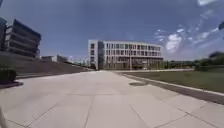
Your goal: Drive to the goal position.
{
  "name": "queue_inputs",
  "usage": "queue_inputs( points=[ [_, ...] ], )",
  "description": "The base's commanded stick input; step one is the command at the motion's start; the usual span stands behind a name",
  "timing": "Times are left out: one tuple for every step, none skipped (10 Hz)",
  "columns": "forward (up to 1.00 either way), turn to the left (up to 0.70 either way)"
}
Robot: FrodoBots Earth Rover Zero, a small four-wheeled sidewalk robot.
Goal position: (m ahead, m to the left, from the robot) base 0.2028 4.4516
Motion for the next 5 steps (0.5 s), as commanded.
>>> queue_inputs(
  points=[
    [0.7, 0.0],
    [0.7, 0.0],
    [0.7, 0.0],
    [0.7, 0.0],
    [0.7, 0.0]
  ],
)
